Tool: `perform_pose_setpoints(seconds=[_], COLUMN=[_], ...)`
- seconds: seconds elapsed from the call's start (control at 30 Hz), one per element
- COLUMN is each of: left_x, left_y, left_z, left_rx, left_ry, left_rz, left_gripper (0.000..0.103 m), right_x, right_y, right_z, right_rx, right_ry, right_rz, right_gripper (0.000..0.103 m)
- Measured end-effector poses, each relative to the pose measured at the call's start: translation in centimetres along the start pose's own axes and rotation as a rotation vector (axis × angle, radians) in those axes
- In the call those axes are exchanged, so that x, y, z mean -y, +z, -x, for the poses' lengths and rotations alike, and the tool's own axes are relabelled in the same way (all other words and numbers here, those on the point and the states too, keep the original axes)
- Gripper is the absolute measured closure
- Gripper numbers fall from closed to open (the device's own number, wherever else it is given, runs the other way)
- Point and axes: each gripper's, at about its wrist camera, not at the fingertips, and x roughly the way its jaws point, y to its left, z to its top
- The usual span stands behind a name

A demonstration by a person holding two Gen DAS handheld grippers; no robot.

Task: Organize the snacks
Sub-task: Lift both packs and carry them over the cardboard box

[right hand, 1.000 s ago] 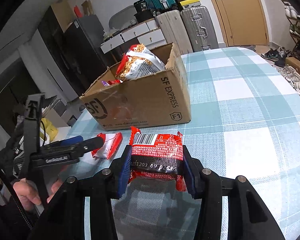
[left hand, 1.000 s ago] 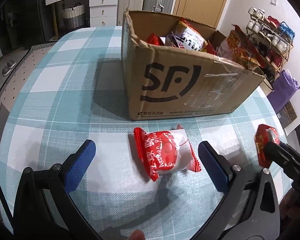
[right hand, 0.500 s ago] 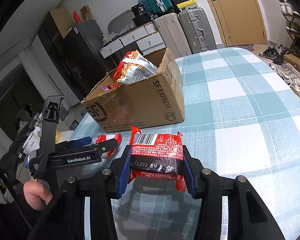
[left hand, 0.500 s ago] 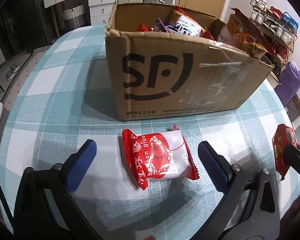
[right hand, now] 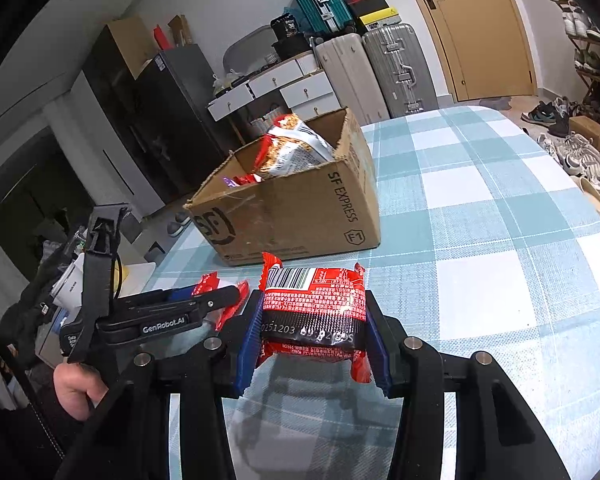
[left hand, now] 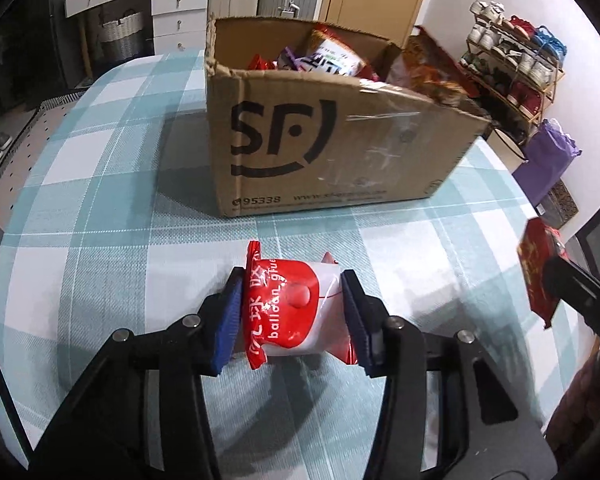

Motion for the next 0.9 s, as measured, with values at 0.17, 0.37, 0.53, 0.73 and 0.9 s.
perform_pose_setpoints(seconds=[0.17,0.37,0.53,0.73,0.9], left_x=[0.0,0.2,0.1,0.1,0.2], left_y=[-0.8,-1.3,-1.4,-0.2,1.5], left_z=[1.7,4.4,6.9,9.6,11.1], left_rx=[0.014,0.040,0.071,0.121,0.155], left_ry=[-0.033,-0.062,-0.090,-0.106,-0.109], left_rz=[0.005,0.015,0.045,0.035,0.018], left_gripper=[0.059,0.059,0.059,0.059,0.059], right_x=[-1.1,-2.4,-3.6,-5.2,-6.3], right_y=[0.0,0.0,0.2,1.5,3.3], right_z=[0.8,1.7,2.2,2.8,3.2], right_rx=[0.010,0.019,0.028,0.049,0.073], right_ry=[0.006,0.025,0.054,0.069,0.084], right_rz=[0.016,0.031,0.034,0.060,0.085], right_gripper=[0.057,0.057,0.057,0.057,0.057])
